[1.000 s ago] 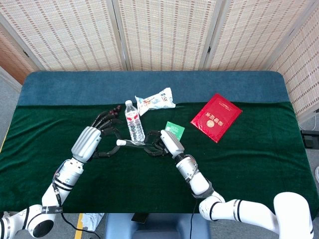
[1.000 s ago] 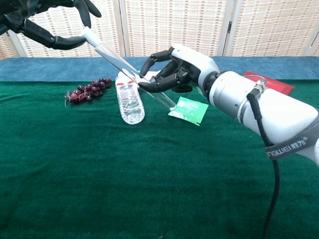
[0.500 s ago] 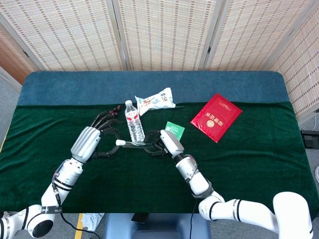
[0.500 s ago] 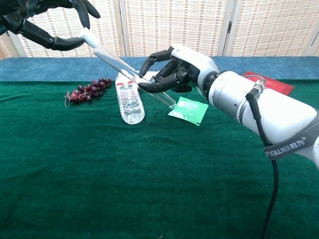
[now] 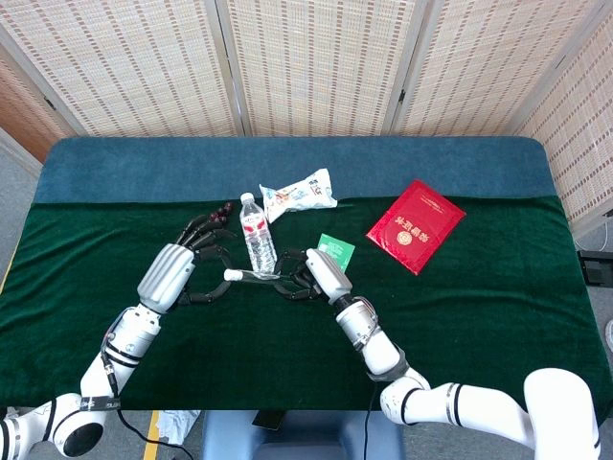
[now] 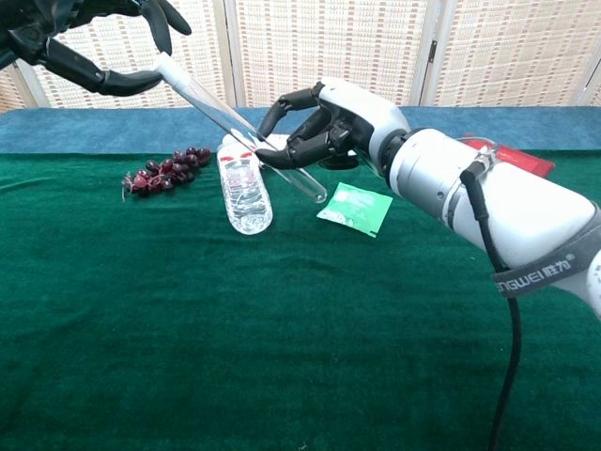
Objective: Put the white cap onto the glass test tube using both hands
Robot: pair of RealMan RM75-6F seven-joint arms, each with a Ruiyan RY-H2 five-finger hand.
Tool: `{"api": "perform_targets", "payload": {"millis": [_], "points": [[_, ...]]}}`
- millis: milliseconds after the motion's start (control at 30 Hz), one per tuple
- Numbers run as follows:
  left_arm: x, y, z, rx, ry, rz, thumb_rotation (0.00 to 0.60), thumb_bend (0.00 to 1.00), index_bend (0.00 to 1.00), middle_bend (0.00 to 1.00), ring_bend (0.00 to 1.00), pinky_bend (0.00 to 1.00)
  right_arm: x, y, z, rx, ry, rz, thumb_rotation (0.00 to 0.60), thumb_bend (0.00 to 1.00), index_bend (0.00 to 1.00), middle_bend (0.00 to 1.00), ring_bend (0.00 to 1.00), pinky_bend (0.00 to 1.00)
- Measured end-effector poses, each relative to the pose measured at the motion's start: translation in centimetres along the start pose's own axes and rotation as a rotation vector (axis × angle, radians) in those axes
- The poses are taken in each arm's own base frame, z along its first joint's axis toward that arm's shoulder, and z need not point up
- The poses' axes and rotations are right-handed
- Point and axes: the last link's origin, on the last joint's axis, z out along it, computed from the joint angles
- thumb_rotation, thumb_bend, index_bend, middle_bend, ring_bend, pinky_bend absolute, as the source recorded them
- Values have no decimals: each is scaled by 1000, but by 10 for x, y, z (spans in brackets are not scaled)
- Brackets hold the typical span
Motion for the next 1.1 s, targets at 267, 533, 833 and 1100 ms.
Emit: {"api": "perform_targets", "payload": {"millis": [267,533,833,1100], "points": [[-2,0,1,-1,-3,-2,600,532,612,286,148,0,-2,-3,1,10,3,10,590,684,897,1000,1000,1000],[-3,0,1,2,-7,-1,600,532,613,286,147,0,-3,-6,2,16,1,13,591,684,904,1000,1000,1000],[-1,-5,-2,23,-40,15,600,457,178,233,91,0,-1,-1,0,-4,-4,-22,591,685,904,1000,1000,1000],[5,-17,-14,63,-65,16,600,358,0,152,15,0,4,17,-9,-65,-29,-115,590,689,903,1000,1000,1000]]}}
